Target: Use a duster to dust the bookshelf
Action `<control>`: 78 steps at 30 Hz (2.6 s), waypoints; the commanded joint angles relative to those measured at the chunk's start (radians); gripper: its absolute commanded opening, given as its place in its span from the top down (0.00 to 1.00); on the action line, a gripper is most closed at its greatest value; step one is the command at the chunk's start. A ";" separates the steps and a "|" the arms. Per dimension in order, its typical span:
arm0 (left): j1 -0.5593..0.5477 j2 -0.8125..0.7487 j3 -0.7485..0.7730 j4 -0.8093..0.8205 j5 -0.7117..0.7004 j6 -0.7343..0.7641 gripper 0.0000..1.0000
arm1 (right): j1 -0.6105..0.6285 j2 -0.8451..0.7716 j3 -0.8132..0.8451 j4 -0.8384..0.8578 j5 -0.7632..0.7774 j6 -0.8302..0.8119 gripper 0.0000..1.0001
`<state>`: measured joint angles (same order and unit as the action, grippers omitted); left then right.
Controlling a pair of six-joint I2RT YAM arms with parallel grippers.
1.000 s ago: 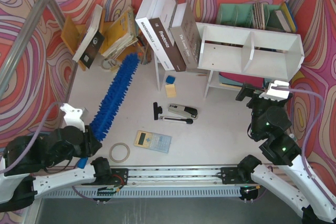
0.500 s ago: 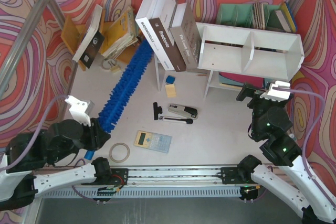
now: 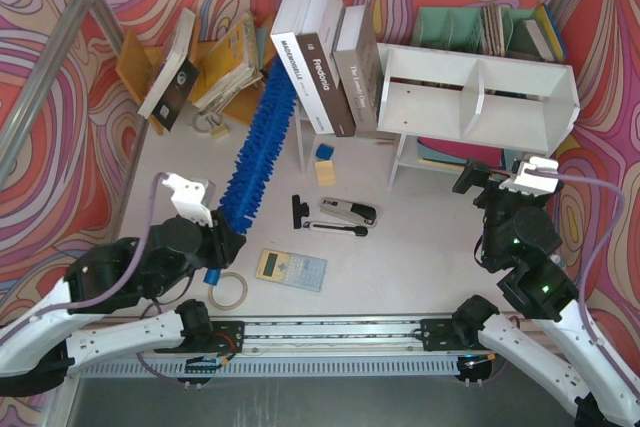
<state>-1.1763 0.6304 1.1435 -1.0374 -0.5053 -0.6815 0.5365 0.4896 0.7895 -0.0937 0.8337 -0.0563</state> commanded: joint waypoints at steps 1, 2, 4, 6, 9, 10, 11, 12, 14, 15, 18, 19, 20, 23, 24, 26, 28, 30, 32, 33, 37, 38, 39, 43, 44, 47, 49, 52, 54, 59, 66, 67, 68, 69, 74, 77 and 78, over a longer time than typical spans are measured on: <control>-0.002 -0.013 -0.082 0.143 -0.063 -0.031 1.00 | 0.000 -0.010 -0.008 0.032 0.006 -0.007 0.01; -0.002 -0.018 -0.099 0.154 -0.068 -0.036 1.00 | 0.000 -0.010 -0.008 0.032 0.005 -0.008 0.01; -0.002 -0.029 -0.124 0.168 -0.088 -0.053 1.00 | 0.000 -0.008 -0.008 0.032 0.001 -0.008 0.01; -0.002 -0.038 -0.138 0.171 -0.110 -0.060 1.00 | 0.000 -0.006 -0.008 0.032 -0.001 -0.006 0.01; -0.001 -0.050 -0.152 0.171 -0.135 -0.057 1.00 | 0.000 -0.006 -0.008 0.031 -0.003 -0.006 0.01; -0.002 -0.049 -0.153 0.171 -0.140 -0.057 1.00 | 0.001 -0.005 -0.008 0.031 -0.003 -0.006 0.01; -0.002 -0.048 -0.154 0.171 -0.145 -0.054 1.00 | 0.000 -0.006 -0.009 0.031 -0.003 -0.006 0.01; -0.002 -0.045 -0.154 0.176 -0.150 -0.050 1.00 | 0.000 -0.006 -0.008 0.031 -0.002 -0.004 0.01; -0.002 -0.042 -0.151 0.190 -0.162 -0.040 1.00 | 0.001 -0.006 -0.007 0.030 -0.002 -0.003 0.01; -0.002 -0.044 -0.147 0.198 -0.172 -0.035 1.00 | 0.000 -0.006 -0.007 0.030 -0.003 -0.002 0.01; -0.002 -0.052 -0.142 0.238 -0.186 -0.021 1.00 | 0.000 -0.003 -0.006 0.029 -0.004 -0.003 0.01; -0.001 -0.050 -0.142 0.247 -0.186 -0.017 1.00 | 0.000 -0.001 -0.007 0.028 -0.004 -0.003 0.01; 0.000 -0.049 -0.141 0.254 -0.190 -0.016 1.00 | 0.001 -0.001 -0.006 0.027 -0.003 -0.001 0.01; 0.000 -0.043 -0.143 0.264 -0.192 -0.021 1.00 | 0.001 -0.003 -0.006 0.025 -0.005 0.000 0.01; 0.000 -0.042 -0.150 0.269 -0.189 -0.024 1.00 | 0.000 -0.004 -0.006 0.025 -0.005 0.000 0.01; 0.000 -0.034 -0.165 0.289 -0.174 -0.029 1.00 | 0.001 -0.004 -0.006 0.025 -0.005 0.001 0.01; 0.002 -0.022 -0.183 0.309 -0.155 -0.030 1.00 | 0.000 -0.004 -0.007 0.025 -0.005 0.001 0.01; 0.011 0.005 -0.194 0.322 -0.125 -0.030 1.00 | 0.001 -0.002 -0.005 0.025 -0.007 0.001 0.01; 0.023 0.025 -0.200 0.324 -0.105 -0.039 1.00 | 0.000 0.000 -0.005 0.025 -0.008 0.001 0.01; 0.030 0.031 -0.204 0.322 -0.097 -0.045 1.00 | 0.000 0.002 -0.006 0.025 -0.008 0.003 0.01; 0.068 0.023 -0.237 0.344 -0.052 -0.054 1.00 | 0.000 0.003 -0.004 0.023 -0.007 0.003 0.01; 0.080 0.021 -0.244 0.348 -0.038 -0.057 1.00 | 0.001 0.001 -0.004 0.023 -0.007 0.002 0.01; 0.093 0.021 -0.253 0.356 -0.023 -0.058 1.00 | 0.001 0.001 -0.004 0.023 -0.006 0.003 0.01; 0.137 0.041 -0.292 0.389 0.060 -0.056 1.00 | -0.001 0.001 -0.005 0.023 -0.004 0.002 0.01; 0.149 0.050 -0.305 0.402 0.085 -0.058 1.00 | 0.000 0.001 -0.006 0.023 -0.004 0.001 0.01; 0.174 0.086 -0.345 0.439 0.171 -0.063 1.00 | 0.001 -0.001 -0.006 0.023 -0.004 -0.001 0.01; 0.180 0.106 -0.370 0.452 0.199 -0.068 1.00 | 0.000 -0.004 -0.006 0.024 -0.003 -0.002 0.01; 0.192 0.127 -0.410 0.474 0.229 -0.069 1.00 | 0.001 -0.009 -0.009 0.028 -0.002 -0.004 0.01; 0.205 0.137 -0.433 0.476 0.238 -0.070 1.00 | 0.000 -0.010 -0.010 0.029 -0.001 -0.006 0.01; 0.258 0.135 -0.484 0.476 0.249 -0.047 1.00 | 0.001 -0.009 -0.010 0.029 -0.004 -0.006 0.01; 0.314 0.124 -0.365 0.419 0.255 0.046 1.00 | 0.000 -0.006 -0.008 0.031 -0.004 -0.005 0.01; 0.314 0.126 -0.339 0.406 0.252 0.061 1.00 | 0.000 -0.006 -0.009 0.029 -0.004 -0.005 0.01; 0.315 0.128 -0.312 0.393 0.246 0.074 1.00 | 0.000 -0.007 -0.009 0.029 -0.003 -0.006 0.01; 0.315 0.130 -0.288 0.380 0.238 0.084 1.00 | 0.000 -0.008 -0.009 0.029 -0.004 -0.005 0.01; 0.316 0.113 -0.217 0.364 0.218 0.099 1.00 | 0.000 -0.006 -0.008 0.029 -0.004 -0.003 0.02; 0.316 0.099 -0.232 0.378 0.217 0.088 1.00 | 0.001 -0.004 -0.009 0.029 -0.004 -0.002 0.01; 0.316 0.100 -0.244 0.385 0.224 0.082 1.00 | 0.000 -0.003 -0.009 0.029 -0.005 -0.002 0.01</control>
<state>-0.8619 0.7444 0.9077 -0.6926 -0.2813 -0.6300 0.5365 0.4885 0.7841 -0.0940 0.8291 -0.0559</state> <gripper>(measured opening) 0.343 0.987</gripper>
